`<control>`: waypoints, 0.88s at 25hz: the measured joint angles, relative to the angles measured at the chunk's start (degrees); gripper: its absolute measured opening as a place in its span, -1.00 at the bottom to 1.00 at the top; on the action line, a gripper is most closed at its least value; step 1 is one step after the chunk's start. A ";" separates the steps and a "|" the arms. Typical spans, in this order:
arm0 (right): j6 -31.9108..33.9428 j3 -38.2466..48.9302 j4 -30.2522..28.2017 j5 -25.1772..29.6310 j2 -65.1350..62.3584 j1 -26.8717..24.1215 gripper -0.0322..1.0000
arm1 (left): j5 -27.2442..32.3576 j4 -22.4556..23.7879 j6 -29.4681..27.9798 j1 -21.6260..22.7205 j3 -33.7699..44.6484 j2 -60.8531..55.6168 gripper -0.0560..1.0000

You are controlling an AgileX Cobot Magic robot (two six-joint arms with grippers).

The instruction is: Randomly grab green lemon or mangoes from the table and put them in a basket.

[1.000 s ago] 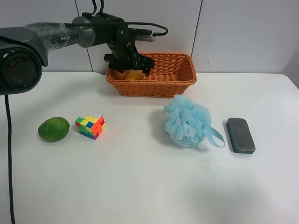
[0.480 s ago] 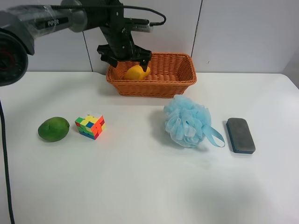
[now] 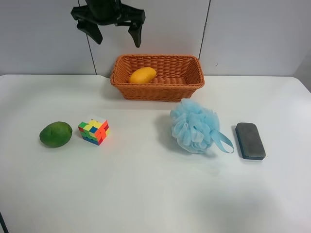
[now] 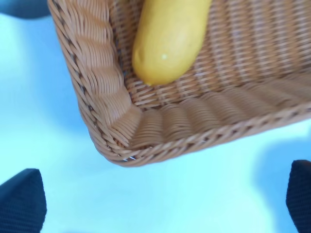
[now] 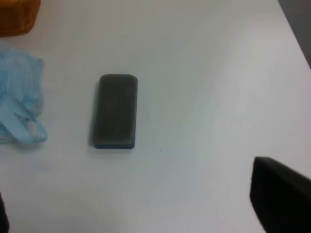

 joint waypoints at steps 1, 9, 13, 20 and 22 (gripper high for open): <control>0.00 0.00 0.00 0.00 0.00 0.00 0.99 | 0.00 -0.40 0.30 0.00 0.00 -1.27 0.98; 0.00 0.00 0.00 0.00 0.00 0.00 0.99 | -0.04 -1.72 2.45 -0.26 16.97 -15.84 0.98; 0.00 0.00 0.00 0.00 0.00 0.00 0.99 | -0.03 -1.72 2.91 -0.26 32.18 -24.74 0.98; 0.00 0.00 0.00 0.00 0.00 0.00 0.99 | 0.13 -1.72 3.06 -0.26 54.72 -41.02 0.98; 0.00 0.00 0.00 0.00 0.00 0.00 0.99 | -0.37 -1.72 3.06 -0.26 58.87 -46.21 0.99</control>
